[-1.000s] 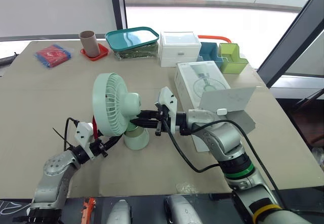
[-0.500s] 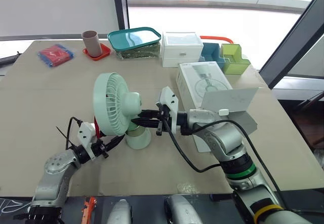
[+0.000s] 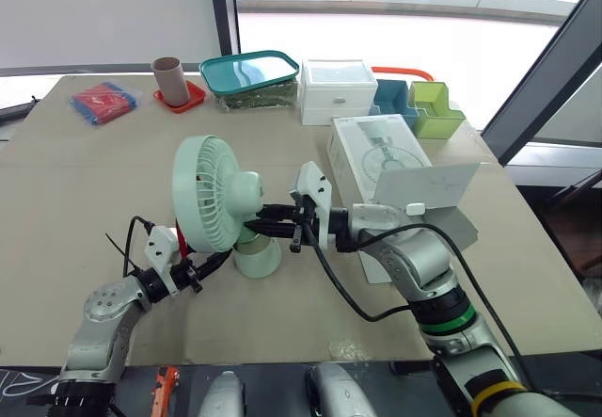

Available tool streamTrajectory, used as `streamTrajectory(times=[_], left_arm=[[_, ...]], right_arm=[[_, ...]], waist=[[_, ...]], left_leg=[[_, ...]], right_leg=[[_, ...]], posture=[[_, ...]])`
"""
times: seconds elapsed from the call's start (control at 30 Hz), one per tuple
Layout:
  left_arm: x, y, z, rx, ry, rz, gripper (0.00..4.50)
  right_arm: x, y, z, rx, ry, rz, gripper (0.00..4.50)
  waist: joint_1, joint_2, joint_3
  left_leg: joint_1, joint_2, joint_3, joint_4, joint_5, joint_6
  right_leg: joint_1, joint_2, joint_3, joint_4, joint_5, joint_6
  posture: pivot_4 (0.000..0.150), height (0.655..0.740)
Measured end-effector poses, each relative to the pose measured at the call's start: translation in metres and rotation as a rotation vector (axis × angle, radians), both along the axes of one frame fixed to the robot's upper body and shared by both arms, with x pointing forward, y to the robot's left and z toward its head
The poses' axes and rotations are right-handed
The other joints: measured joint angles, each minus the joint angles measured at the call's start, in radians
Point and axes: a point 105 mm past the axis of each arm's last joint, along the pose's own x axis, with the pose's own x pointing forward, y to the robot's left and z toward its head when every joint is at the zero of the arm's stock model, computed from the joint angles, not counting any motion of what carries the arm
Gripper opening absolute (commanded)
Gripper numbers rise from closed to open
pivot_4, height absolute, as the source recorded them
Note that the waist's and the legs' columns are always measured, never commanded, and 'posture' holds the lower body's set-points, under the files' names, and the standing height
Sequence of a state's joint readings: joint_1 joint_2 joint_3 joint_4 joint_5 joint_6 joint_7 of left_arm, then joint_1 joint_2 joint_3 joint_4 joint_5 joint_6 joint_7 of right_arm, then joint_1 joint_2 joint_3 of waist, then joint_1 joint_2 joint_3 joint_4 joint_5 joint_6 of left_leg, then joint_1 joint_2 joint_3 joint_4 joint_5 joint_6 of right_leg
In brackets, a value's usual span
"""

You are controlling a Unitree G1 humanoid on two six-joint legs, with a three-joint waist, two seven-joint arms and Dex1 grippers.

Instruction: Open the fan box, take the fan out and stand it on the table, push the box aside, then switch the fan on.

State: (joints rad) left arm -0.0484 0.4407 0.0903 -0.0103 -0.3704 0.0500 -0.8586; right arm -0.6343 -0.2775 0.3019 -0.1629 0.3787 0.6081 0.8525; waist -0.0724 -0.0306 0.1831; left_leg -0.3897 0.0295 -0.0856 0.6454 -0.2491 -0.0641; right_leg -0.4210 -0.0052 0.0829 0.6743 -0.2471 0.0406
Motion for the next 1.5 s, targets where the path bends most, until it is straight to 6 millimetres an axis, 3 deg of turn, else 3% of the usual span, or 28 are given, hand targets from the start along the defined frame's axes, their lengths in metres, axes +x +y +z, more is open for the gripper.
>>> streamTrajectory(times=[1.5], left_arm=[[0.0009,-0.0023,0.0006,0.001,-0.004,-0.006,2.14]], right_arm=[[0.0004,-0.0012,0.0002,0.000,-0.004,0.004,0.42]], waist=[[0.000,0.000,0.000]], left_leg=[[0.000,0.000,0.000,0.000,0.000,0.000]], right_leg=[[0.000,0.000,0.000,0.000,0.000,0.000]], posture=[[0.150,0.7400]])
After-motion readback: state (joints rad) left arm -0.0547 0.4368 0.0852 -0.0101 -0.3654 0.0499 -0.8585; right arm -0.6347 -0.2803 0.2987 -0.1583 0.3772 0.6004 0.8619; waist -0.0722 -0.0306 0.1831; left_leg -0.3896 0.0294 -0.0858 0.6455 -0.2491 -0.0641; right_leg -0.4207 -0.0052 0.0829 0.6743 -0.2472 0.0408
